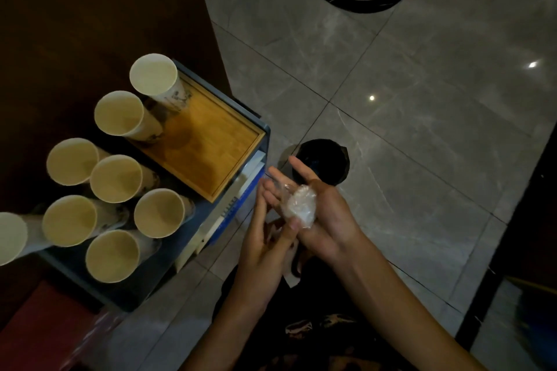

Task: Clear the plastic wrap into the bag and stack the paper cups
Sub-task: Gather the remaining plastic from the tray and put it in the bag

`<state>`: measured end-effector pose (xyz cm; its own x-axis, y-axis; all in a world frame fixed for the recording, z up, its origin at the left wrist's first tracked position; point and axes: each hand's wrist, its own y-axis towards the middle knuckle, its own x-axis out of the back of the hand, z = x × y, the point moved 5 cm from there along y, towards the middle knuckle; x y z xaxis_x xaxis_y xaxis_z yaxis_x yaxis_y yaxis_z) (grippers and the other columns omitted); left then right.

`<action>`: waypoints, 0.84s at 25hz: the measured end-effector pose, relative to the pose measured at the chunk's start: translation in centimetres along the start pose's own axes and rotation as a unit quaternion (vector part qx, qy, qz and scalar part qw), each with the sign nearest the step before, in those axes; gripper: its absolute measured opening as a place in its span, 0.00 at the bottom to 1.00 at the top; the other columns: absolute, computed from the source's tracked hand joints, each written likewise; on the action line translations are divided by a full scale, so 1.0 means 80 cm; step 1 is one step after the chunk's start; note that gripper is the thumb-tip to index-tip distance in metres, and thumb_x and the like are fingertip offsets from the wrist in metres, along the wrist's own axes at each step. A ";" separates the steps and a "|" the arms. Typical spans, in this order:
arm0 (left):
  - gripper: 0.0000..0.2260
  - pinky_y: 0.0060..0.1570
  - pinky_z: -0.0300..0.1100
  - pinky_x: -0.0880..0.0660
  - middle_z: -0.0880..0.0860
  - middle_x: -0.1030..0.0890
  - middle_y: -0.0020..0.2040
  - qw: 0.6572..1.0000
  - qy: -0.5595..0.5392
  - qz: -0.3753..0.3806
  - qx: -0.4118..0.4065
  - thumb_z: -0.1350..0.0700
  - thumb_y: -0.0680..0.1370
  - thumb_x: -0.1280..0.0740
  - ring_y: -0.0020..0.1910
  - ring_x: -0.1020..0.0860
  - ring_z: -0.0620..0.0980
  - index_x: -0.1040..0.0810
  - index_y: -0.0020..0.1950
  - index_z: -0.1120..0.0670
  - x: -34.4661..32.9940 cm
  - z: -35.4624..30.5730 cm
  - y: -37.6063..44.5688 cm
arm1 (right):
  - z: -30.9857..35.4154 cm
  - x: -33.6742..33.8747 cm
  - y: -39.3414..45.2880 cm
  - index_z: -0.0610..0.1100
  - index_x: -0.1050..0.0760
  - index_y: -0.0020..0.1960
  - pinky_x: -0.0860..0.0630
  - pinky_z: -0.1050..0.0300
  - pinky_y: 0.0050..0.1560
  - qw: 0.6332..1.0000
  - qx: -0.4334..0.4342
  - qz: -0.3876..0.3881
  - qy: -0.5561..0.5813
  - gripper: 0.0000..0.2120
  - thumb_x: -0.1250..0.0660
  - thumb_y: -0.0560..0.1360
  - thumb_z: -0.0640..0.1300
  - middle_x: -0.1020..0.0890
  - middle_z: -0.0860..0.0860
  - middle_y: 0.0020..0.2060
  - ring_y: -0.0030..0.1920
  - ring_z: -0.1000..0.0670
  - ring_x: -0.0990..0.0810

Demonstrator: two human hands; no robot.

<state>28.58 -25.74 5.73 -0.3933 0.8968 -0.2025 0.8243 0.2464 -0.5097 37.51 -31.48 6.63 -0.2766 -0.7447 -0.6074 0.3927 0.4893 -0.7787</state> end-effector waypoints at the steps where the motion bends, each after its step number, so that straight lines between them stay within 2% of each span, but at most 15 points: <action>1: 0.34 0.54 0.30 0.25 0.28 0.30 0.69 1.000 0.017 0.009 -0.007 0.32 0.72 0.31 0.66 0.28 0.32 0.45 0.74 0.26 0.003 -0.005 0.000 | 0.000 0.000 -0.001 0.44 0.25 0.66 0.20 0.45 0.58 1.000 -0.003 0.010 -0.012 0.17 0.46 0.83 0.38 0.20 0.36 0.63 0.58 0.38 0.19; 3: 0.31 0.54 0.23 0.29 0.25 0.35 0.70 0.998 0.057 0.034 -0.008 0.29 0.72 0.34 0.68 0.33 0.29 0.43 0.72 0.23 -0.003 -0.012 0.001 | 0.005 0.005 -0.001 0.45 0.24 0.68 0.27 0.44 0.67 0.999 -0.005 0.006 -0.052 0.19 0.46 0.82 0.37 0.21 0.38 0.66 0.64 0.40 0.23; 5: 0.24 0.55 0.20 0.32 0.29 0.42 0.75 0.995 0.098 0.032 -0.012 0.29 0.74 0.38 0.72 0.39 0.29 0.41 0.68 0.21 -0.013 -0.017 0.000 | 0.012 0.009 0.001 0.47 0.23 0.68 0.29 0.44 0.68 0.995 -0.004 -0.013 -0.100 0.20 0.46 0.81 0.37 0.22 0.39 0.67 0.65 0.41 0.23; 6: 0.22 0.56 0.20 0.34 0.30 0.45 0.77 0.993 0.115 0.020 -0.021 0.31 0.75 0.39 0.73 0.41 0.28 0.42 0.68 0.20 -0.018 -0.018 0.000 | 0.014 0.010 0.003 0.47 0.22 0.67 0.26 0.45 0.64 0.993 -0.011 -0.021 -0.114 0.20 0.45 0.82 0.37 0.22 0.39 0.66 0.62 0.41 0.22; 7: 0.21 0.56 0.19 0.34 0.29 0.44 0.76 0.991 0.128 0.005 -0.028 0.33 0.77 0.40 0.72 0.41 0.28 0.42 0.68 0.20 -0.023 -0.019 0.000 | 0.017 0.010 0.004 0.48 0.22 0.66 0.23 0.47 0.57 0.992 -0.019 -0.030 -0.121 0.18 0.44 0.82 0.39 0.21 0.39 0.64 0.56 0.41 0.19; 9: 0.19 0.54 0.19 0.34 0.24 0.34 0.68 0.987 0.153 -0.027 -0.037 0.36 0.79 0.41 0.68 0.34 0.27 0.40 0.68 0.21 -0.033 -0.021 0.003 | 0.023 0.011 0.007 0.47 0.22 0.65 0.23 0.49 0.50 0.988 -0.034 -0.061 -0.140 0.15 0.41 0.83 0.47 0.18 0.37 0.60 0.46 0.44 0.18; 10: 0.18 0.54 0.19 0.33 0.23 0.31 0.65 0.983 0.171 -0.043 -0.045 0.38 0.80 0.41 0.66 0.32 0.27 0.39 0.68 0.22 -0.039 -0.022 0.005 | 0.026 0.012 0.009 0.46 0.22 0.64 0.23 0.48 0.51 0.984 -0.042 -0.073 -0.155 0.17 0.41 0.83 0.54 0.17 0.37 0.58 0.46 0.44 0.19; 12: 0.19 0.55 0.20 0.33 0.22 0.31 0.64 0.971 0.216 -0.074 -0.072 0.43 0.81 0.41 0.66 0.32 0.26 0.38 0.69 0.25 -0.055 -0.027 0.012 | 0.040 0.018 0.014 0.45 0.22 0.62 0.22 0.48 0.52 0.977 -0.057 -0.091 -0.185 0.26 0.44 0.81 0.64 0.16 0.37 0.55 0.49 0.42 0.19; 14: 0.22 0.57 0.19 0.34 0.23 0.31 0.65 0.959 0.251 -0.102 -0.087 0.47 0.81 0.41 0.66 0.34 0.25 0.39 0.72 0.32 -0.072 -0.027 0.020 | 0.060 0.026 0.018 0.45 0.22 0.60 0.20 0.53 0.42 0.964 -0.043 -0.113 -0.238 0.28 0.47 0.80 0.66 0.14 0.40 0.50 0.45 0.44 0.17; 15: 0.22 0.57 0.20 0.34 0.27 0.29 0.67 0.952 0.267 -0.116 -0.090 0.49 0.81 0.41 0.67 0.33 0.26 0.38 0.74 0.37 -0.079 -0.025 0.027 | 0.071 0.031 0.021 0.45 0.23 0.59 0.20 0.54 0.39 0.954 -0.019 -0.122 -0.273 0.27 0.48 0.81 0.65 0.14 0.41 0.47 0.42 0.46 0.16; 17: 0.18 0.59 0.25 0.31 0.43 0.26 0.69 0.926 0.330 -0.148 -0.105 0.52 0.83 0.42 0.67 0.29 0.33 0.35 0.74 0.46 -0.089 -0.026 0.044 | 0.088 0.037 0.028 0.43 0.22 0.56 0.19 0.52 0.41 0.946 0.037 -0.132 -0.295 0.25 0.48 0.83 0.61 0.13 0.42 0.41 0.40 0.45 0.15; 19: 0.18 0.58 0.40 0.27 0.55 0.22 0.64 0.886 0.405 -0.168 -0.149 0.55 0.81 0.40 0.63 0.24 0.46 0.31 0.71 0.53 -0.102 -0.032 0.065 | 0.099 0.044 0.036 0.42 0.22 0.50 0.20 0.51 0.46 0.949 0.058 -0.121 -0.286 0.20 0.45 0.84 0.55 0.15 0.43 0.38 0.39 0.45 0.16; 21: 0.21 0.54 0.54 0.22 0.62 0.20 0.59 0.852 0.466 -0.164 -0.172 0.54 0.77 0.41 0.58 0.23 0.56 0.24 0.66 0.62 -0.118 -0.029 0.091 | 0.115 0.057 0.048 0.41 0.23 0.45 0.22 0.57 0.41 0.952 0.065 -0.108 -0.278 0.17 0.43 0.85 0.49 0.18 0.48 0.32 0.35 0.50 0.19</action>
<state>39.22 -31.57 5.89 -0.2639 0.6223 0.7369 0.8658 0.4896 -0.1034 45.86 -37.20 2.27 0.1303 -0.9643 -0.2304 0.4950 0.2646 -0.8276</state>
